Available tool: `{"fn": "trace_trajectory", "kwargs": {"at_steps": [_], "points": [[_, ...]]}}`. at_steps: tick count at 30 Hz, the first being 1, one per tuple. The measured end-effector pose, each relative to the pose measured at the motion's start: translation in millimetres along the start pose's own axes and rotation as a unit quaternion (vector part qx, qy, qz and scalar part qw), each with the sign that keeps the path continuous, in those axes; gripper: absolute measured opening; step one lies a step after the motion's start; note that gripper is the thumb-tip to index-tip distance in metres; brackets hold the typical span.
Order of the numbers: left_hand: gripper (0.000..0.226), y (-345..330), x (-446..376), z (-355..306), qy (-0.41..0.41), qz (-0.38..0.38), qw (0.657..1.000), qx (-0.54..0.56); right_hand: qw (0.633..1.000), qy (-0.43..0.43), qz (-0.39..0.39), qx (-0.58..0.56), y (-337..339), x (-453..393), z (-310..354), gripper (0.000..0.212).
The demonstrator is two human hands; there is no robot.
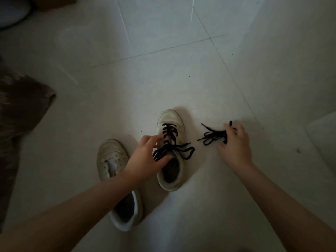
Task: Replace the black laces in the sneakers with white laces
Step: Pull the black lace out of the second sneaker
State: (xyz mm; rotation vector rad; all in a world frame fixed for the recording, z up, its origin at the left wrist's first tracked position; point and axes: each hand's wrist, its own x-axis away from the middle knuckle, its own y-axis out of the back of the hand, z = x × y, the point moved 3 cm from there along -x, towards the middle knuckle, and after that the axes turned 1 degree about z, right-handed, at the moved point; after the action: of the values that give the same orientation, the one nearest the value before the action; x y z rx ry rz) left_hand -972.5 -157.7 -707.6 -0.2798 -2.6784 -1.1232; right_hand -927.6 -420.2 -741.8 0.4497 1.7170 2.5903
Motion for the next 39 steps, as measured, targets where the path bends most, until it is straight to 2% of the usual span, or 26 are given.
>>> {"fn": "trace_trajectory", "kwargs": {"at_steps": [1, 3, 5, 6, 9, 13, 16, 18, 20, 21, 22, 23, 24, 25, 26, 27, 28, 30, 31, 32, 33, 34, 36, 39], "points": [[0.055, -1.5, 4.2, 1.9, 0.002, 0.007, 1.0, -0.014, 0.998, 0.044, -0.033, 0.023, 0.2, 5.8, 8.6, 0.054], [0.051, -2.3, 8.3, 2.4, 0.005, -0.005, 1.0, -0.025, 0.987, 0.151, -0.05, -0.023, -3.1, 13.2, 33.2, 0.035], [0.044, -1.0, 9.3, -0.5, 0.008, -0.016, 1.0, -0.021, 0.967, 0.231, 0.024, -0.103, -10.5, 19.2, 60.2, 0.021], [0.04, 0.4, 9.4, -1.2, 0.005, -0.02, 1.0, -0.018, 0.957, 0.243, 0.072, -0.139, -13.4, 22.2, 71.5, 0.017], [0.033, 5.7, 11.4, -1.0, -0.002, -0.012, 1.0, -0.016, 0.94, 0.23, 0.147, -0.204, -17.4, 26.3, 86.6, 0.006], [0.036, 11.5, 15.4, 8.7, 0.031, 0.015, 0.999, 0.03, 0.939, 0.236, 0.178, -0.178, -18.5, 32.0, 86.1, 0.008], [0.038, 15.8, 15.3, 18.7, 0.058, 0.022, 0.995, 0.079, 0.936, 0.239, 0.173, -0.194, -13.2, 36.1, 85.8, 0.008], [0.041, 20.7, 13.5, 22.1, 0.066, 0.031, 0.991, 0.111, 0.932, 0.204, 0.185, -0.234, -4.6, 34.9, 84.7, 0.013], [0.036, 28.2, 9.6, 28.1, 0.075, 0.027, 0.989, 0.123, 0.917, 0.112, 0.19, -0.333, 9.4, 26.7, 79.0, 0.021], [0.028, 32.6, 7.5, 33.3, 0.083, 0.023, 0.989, 0.123, 0.884, 0.051, 0.187, -0.424, 18.3, 21.3, 74.3, 0.021], [0.02, 37.2, 5.7, 40.1, 0.093, 0.018, 0.989, 0.114, 0.823, -0.012, 0.183, -0.537, 27.5, 16.5, 68.9, 0.019], [0.014, 42.1, 4.4, 47.8, 0.105, 0.012, 0.99, 0.097, 0.742, -0.064, 0.178, -0.644, 36.1, 12.9, 63.5, 0.013], [0.01, 46.6, 3.6, 55.0, 0.117, 0.006, 0.991, 0.071, 0.675, -0.095, 0.17, -0.711, 44.1, 10.3, 57.6, 0.008], [0.007, 51.0, 3.2, 60.7, 0.128, -0.003, 0.991, 0.043, 0.639, -0.115, 0.162, -0.744, 49.4, 9.1, 53.7, 0.009], [0.008, 53.9, 3.2, 63.8, 0.137, -0.012, 0.99, 0.011, 0.628, -0.133, 0.158, -0.75, 51.1, 10.1, 53.1, 0.016], [0.011, 55.3, 3.1, 64.0, 0.138, -0.019, 0.99, -0.029, 0.647, -0.149, 0.154, -0.732, 46.5, 9.9, 52.2, 0.022], [0.016, 54.9, 2.7, 60.9, 0.126, -0.024, 0.988, -0.081, 0.683, -0.158, 0.16, -0.695, 40.4, 11.8, 56.2, 0.024], [0.027, 50.0, 1.9, 47.1, 0.076, -0.032, 0.984, -0.159, 0.837, -0.137, 0.175, -0.499, 21.5, 15.3, 60.6, 0.015], [0.032, 46.1, 1.3, 38.0, 0.046, -0.032, 0.987, -0.15, 0.909, -0.11, 0.169, -0.366, 14.8, 17.7, 62.5, 0.007], [0.037, 41.6, 0.8, 28.0, 0.014, -0.025, 0.993, -0.118, 0.955, -0.072, 0.141, -0.25, 11.0, 20.4, 64.8, 0.021], [0.039, 36.5, -0.4, 18.6, -0.015, -0.013, 0.996, -0.083, 0.98, -0.003, 0.095, -0.174, 9.8, 22.6, 69.0, 0.037], [0.04, 30.3, -2.2, 10.1, -0.035, 0.0, 0.997, -0.066, 0.986, 0.089, 0.049, -0.134, 11.8, 26.5, 76.5, 0.045], [0.038, 18.3, -8.0, 1.0, -0.049, 0.016, 0.995, -0.082, 0.963, 0.248, 0.023, -0.106, 11.9, 35.3, 92.5, 0.043], [0.027, 14.9, -17.3, -0.7, -0.026, -0.002, 0.997, -0.07, 0.938, 0.337, 0.058, -0.066, 1.4, 40.6, 102.7, 0.019]]}}
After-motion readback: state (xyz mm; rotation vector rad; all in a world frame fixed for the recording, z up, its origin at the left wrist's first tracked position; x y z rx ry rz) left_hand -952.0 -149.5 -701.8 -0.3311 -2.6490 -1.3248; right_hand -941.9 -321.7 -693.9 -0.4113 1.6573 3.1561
